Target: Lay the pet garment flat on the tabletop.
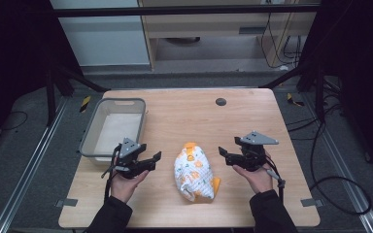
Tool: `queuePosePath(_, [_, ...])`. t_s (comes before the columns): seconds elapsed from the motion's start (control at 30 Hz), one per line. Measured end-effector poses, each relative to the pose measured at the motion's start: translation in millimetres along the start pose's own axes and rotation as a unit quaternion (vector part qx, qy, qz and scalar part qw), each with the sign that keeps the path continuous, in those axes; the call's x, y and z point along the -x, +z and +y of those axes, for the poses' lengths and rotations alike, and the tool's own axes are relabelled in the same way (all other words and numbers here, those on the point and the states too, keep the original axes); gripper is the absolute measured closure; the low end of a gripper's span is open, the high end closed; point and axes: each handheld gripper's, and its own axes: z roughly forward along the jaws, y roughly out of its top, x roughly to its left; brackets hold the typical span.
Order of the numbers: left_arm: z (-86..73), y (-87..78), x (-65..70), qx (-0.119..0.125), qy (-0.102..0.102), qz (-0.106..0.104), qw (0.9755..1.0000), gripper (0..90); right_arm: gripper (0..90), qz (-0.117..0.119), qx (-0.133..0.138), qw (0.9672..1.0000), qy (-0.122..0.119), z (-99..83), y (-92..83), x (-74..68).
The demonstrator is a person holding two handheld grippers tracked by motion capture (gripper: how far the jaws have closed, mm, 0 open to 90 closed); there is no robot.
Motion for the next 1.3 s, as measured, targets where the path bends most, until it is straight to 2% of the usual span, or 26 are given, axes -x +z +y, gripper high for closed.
queuePosePath(0.17, [-3.3,8.3,3.7,-0.011,0.0,-0.008,0.9999,33.0,29.0,0.007,-0.014,0.9999,-0.001,-2.9,9.5,-4.5])
queuePosePath(0.4, [-6.0,19.7,10.3,-0.027,0.001,-0.022,0.9994,33.4,35.4,0.029,-0.026,0.9992,-0.004,-2.9,23.1,-15.2])
queuePosePath(0.5, [-7.3,25.7,15.6,-0.036,0.007,-0.03,0.9989,33.6,35.8,0.033,-0.034,0.9989,-0.006,-3.9,27.5,-18.0])
queuePosePath(0.77, [-17.0,39.3,20.6,-0.055,0.007,-0.047,0.9974,35.2,38.8,0.047,-0.063,0.9967,-0.019,-12.4,43.2,-28.6])
queuePosePath(0.93, [-19.7,45.0,26.1,-0.062,0.007,-0.062,0.9961,36.5,40.1,0.058,-0.082,0.9948,-0.019,-18.3,51.8,-34.1])
queuePosePath(1.0, [-20.2,45.9,27.0,-0.063,0.007,-0.065,0.9959,38.0,40.6,0.06,-0.086,0.9943,-0.02,-19.6,53.7,-35.3])
queuePosePath(1.17, [-23.6,51.7,31.9,-0.082,0.011,-0.079,0.9935,44.2,42.9,0.064,-0.102,0.9922,-0.03,-24.7,61.1,-38.2])
queuePosePath(1.3, [-25.6,54.4,33.5,-0.087,0.009,-0.085,0.9925,49.1,49.4,0.077,-0.116,0.99,-0.021,-28.2,64.9,-38.5])
